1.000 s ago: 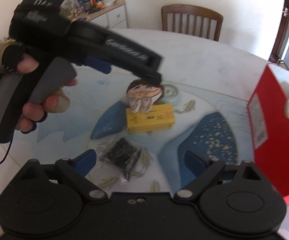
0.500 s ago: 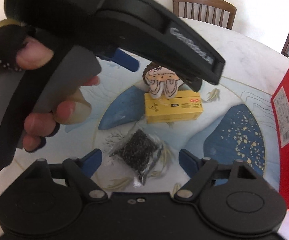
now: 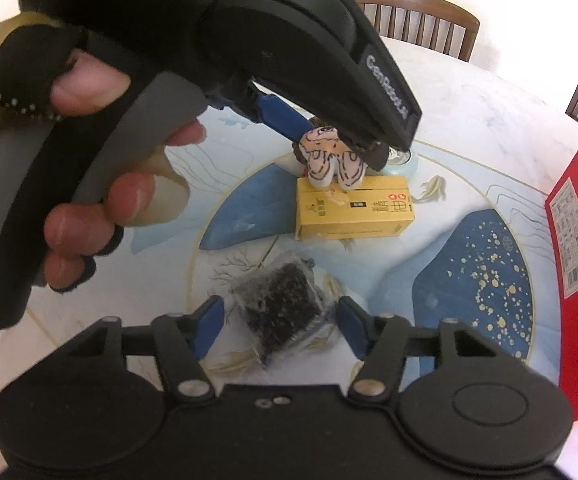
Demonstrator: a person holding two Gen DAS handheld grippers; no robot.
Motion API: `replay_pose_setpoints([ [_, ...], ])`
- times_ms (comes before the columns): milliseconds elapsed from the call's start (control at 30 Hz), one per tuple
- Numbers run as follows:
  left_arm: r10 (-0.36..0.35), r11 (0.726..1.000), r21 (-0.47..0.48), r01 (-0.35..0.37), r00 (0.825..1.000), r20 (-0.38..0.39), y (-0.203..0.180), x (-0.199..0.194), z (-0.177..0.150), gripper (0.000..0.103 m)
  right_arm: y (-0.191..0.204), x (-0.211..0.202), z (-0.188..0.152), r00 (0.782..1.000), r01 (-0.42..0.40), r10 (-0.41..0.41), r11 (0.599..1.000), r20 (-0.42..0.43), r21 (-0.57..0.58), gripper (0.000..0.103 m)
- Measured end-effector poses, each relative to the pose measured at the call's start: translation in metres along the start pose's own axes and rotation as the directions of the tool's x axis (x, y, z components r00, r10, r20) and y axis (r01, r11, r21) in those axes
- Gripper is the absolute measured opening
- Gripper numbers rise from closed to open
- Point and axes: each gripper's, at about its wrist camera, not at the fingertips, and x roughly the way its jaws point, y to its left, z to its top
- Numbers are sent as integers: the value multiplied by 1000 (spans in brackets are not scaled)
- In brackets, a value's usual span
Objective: Organize objects
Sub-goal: 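Grasp the black bead bag with right tool while left tool grasps the plush face charm, then carry the bead bag and plush charm over the red box and lower them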
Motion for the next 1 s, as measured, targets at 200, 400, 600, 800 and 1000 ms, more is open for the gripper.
replay_pose_setpoints([
  [200,-3,1000,7,3,1000,25,-1,-11,2,49,-4,-4,0,1000,8,-8,1000,-1,18,38],
  [400,-6,1000,16,5,999,45,-5,-25,4,49,-7,-14,-3,1000,21,-22,999,21,38,36],
  [600,-11,999,45,8,998,60,-15,-42,3,49,-19,-34,-1,998,14,-20,996,61,85,36],
  [800,-54,997,54,50,996,76,-32,-62,4,49,-34,-63,-7,993,25,-40,990,110,137,36],
  [1000,-88,992,99,77,991,102,-57,-80,6,49,-52,-95,-8,986,27,-58,981,157,194,36],
])
